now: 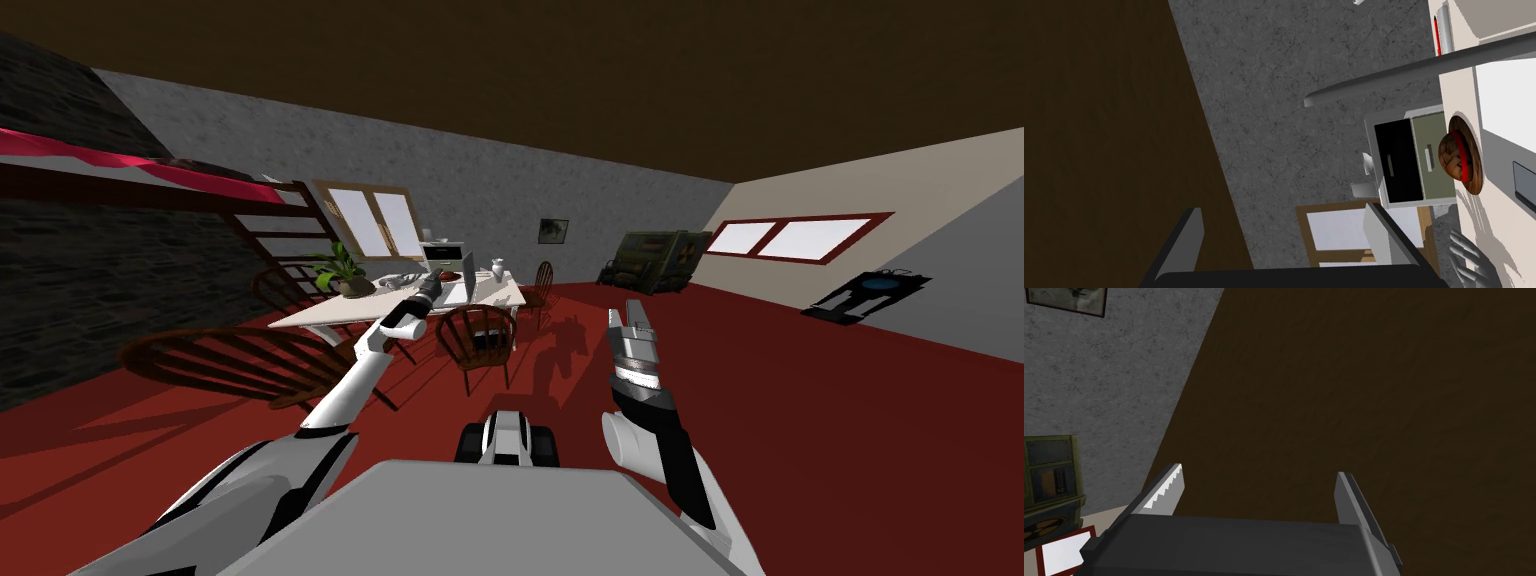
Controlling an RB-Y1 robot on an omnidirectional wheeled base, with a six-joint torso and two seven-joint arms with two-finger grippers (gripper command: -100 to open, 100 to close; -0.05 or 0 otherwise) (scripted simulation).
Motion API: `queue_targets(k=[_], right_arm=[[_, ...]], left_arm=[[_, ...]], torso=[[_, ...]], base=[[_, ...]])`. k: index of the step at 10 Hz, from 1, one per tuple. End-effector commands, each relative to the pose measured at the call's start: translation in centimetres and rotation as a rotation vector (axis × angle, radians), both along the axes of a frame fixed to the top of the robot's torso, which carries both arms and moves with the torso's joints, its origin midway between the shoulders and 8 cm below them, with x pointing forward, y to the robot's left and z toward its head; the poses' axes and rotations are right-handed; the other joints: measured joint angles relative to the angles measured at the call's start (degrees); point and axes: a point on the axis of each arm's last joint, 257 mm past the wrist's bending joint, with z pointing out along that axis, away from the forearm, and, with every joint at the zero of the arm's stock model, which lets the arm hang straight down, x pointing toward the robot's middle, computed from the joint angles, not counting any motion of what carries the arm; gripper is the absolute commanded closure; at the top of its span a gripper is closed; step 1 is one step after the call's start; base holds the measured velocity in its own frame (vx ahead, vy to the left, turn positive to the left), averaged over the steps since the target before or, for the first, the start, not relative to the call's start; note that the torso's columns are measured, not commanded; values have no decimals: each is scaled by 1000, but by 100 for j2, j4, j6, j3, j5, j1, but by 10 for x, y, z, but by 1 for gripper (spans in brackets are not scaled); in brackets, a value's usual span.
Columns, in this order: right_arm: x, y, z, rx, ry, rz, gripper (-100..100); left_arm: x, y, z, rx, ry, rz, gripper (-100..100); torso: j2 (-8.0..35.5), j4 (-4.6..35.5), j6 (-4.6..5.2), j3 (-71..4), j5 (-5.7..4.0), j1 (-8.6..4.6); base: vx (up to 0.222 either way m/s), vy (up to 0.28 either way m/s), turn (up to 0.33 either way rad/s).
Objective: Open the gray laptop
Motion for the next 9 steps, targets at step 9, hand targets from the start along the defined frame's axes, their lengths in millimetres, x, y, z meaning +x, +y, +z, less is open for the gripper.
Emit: queue_targets(k=[9], right_arm=[[0,0,0,0,0,0,0]], left_arm=[[45,92,-7,81,259,178,-100]], torso=[[-8,-2,0,-5,1,5]], base=[[64,-63,-50]])
